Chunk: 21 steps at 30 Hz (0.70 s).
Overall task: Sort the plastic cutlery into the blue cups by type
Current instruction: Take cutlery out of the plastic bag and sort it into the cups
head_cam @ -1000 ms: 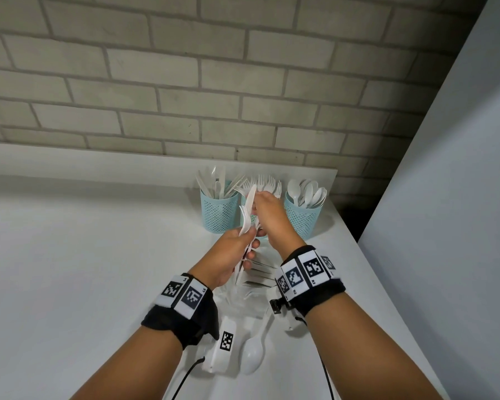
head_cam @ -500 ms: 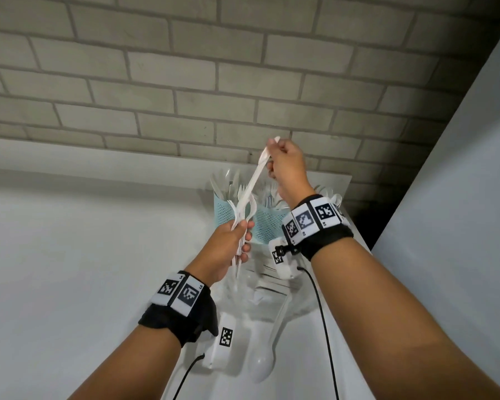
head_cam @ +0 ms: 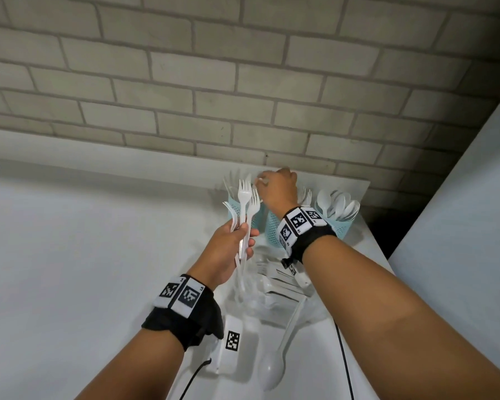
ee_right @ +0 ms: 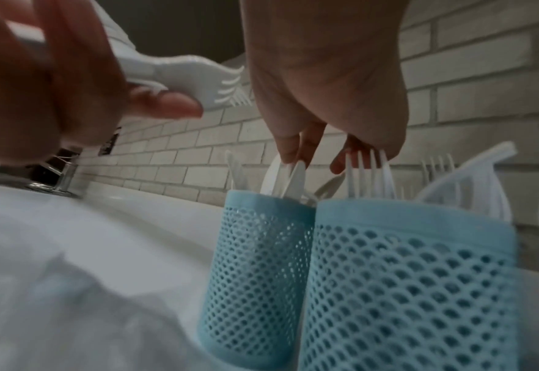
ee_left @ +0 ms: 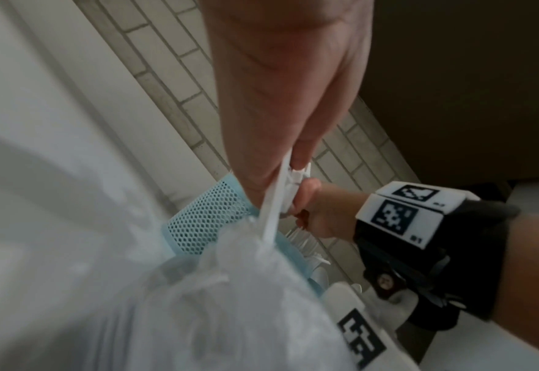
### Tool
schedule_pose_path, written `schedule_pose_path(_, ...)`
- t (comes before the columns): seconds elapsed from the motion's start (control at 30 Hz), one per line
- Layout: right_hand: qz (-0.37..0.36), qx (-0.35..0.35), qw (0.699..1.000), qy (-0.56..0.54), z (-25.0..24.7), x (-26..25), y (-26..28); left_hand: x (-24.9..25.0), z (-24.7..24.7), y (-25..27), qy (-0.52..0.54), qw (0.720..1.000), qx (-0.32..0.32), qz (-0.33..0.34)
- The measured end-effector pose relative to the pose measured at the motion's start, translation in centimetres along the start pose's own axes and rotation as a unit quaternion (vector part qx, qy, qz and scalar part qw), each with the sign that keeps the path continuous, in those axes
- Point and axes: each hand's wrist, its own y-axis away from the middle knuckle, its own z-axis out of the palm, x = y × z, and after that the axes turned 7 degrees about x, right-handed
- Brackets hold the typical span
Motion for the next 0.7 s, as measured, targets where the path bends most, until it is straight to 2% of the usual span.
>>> schedule_pose_path(0.1, -0.020, 0.079, 0.992, -0.094, -2.1, -1.6, 0.7, 0.0, 0.1, -0.1, 0.010, 1.000, 0.011, 0.008)
schedule_pose_path(0.13, -0.018, 0.074, 0.990, -0.122, -2.9, -2.1, 1.1, -0.1, 0.2, -0.2, 0.013, 1.000, 0.017, 0.010)
schedule_pose_path(0.23, 0.007, -0.043, 0.989, -0.139, -4.5, -3.1, 3.0, -0.4, 0.5, -0.2, 0.026, 0.999, 0.025, 0.006)
schedule_pose_path(0.33, 0.058, -0.159, 0.967, -0.190, -4.5, -3.1, 4.6, -0.5, 1.0, 0.1, 0.037, 0.999, 0.017, 0.001)
schedule_pose_path(0.4, 0.092, -0.186, 0.949, -0.239, -4.1, -3.0, 5.4, -0.6, 1.3, 0.3, 0.019, 1.000, 0.008, 0.002)
schedule_pose_path(0.57, 0.221, -0.093, 0.901, -0.362, -3.0, -2.2, 6.2, -0.5, 2.2, 0.8, -0.062, 0.998, 0.007, 0.013)
schedule_pose_path(0.7, 0.180, -0.033, 0.933, -0.309, -2.1, -2.3, 5.9, -0.8, 2.7, 1.1, -0.112, 0.993, 0.005, 0.031)
